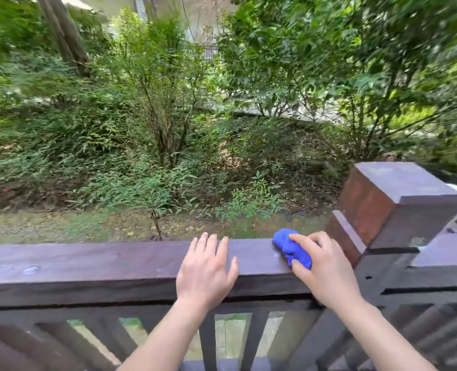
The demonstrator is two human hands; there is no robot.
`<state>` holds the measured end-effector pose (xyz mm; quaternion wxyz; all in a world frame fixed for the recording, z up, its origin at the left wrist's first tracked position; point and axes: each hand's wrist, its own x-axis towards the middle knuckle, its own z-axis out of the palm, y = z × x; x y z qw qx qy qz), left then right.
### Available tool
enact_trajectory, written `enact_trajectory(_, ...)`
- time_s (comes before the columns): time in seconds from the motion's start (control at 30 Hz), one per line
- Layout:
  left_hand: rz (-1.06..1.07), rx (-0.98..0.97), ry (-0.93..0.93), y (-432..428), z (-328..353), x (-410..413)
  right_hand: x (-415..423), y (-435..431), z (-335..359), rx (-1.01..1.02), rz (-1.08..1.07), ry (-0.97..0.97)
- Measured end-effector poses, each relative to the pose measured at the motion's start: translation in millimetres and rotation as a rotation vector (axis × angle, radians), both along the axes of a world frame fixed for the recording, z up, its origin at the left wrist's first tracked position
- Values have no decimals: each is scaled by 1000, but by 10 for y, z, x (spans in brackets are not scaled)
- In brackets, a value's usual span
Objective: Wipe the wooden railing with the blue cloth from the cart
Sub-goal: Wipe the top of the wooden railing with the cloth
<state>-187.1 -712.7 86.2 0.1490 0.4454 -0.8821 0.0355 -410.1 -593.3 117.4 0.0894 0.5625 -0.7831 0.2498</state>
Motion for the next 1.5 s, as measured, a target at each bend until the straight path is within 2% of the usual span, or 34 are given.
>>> enact_trajectory(0.1, 15, -26, 32, 11, -13, -13, -41, -100, -57, 24, 14, 93)
enact_trajectory(0.27, 21, -59, 75, 36, -3, -28, -58, -222, -68, -59, 55, -99)
enact_trajectory(0.43, 22, -83, 86, 25, -36, -42, 101, -22, -272, -148, 217, -16)
enact_trajectory(0.53, 24, -100, 109, 19, -48, -35, -5, -236, -154, -94, 95, -40)
enact_trajectory(0.63, 23, -101, 124, 28, -32, -31, 120, -346, -133, -130, 31, -64)
enact_trajectory(0.8, 25, -63, 95, 33, 1, -34, 227, -240, -331, -172, 293, 64)
enact_trajectory(0.87, 20, -61, 87, 44, 20, -35, 117, -373, -251, -155, 206, 116)
enact_trajectory(0.97, 10, -28, 70, 53, 69, -23, 148, -623, -100, -100, -49, 84)
enact_trajectory(1.0, 5, -8, 67, 59, 81, -9, 245, -667, -88, -94, -66, 96)
enact_trajectory(1.13, -82, 27, 236, 49, 169, 199, 678, -717, -189, -49, 203, 228)
enact_trajectory(1.2, -98, -61, 306, 0, 215, 462, 677, -855, -108, -1, 150, 156)
enact_trajectory(1.3, 17, -150, 327, -156, 248, 1028, 690, -1097, 4, 75, -33, 61)
enact_trajectory(1.4, 218, -160, 289, -374, 219, 1609, 941, -1060, -75, 38, 53, 198)
enact_trajectory(1.5, 341, -74, 238, -584, 119, 1999, 1000, -923, -202, -102, 143, 212)
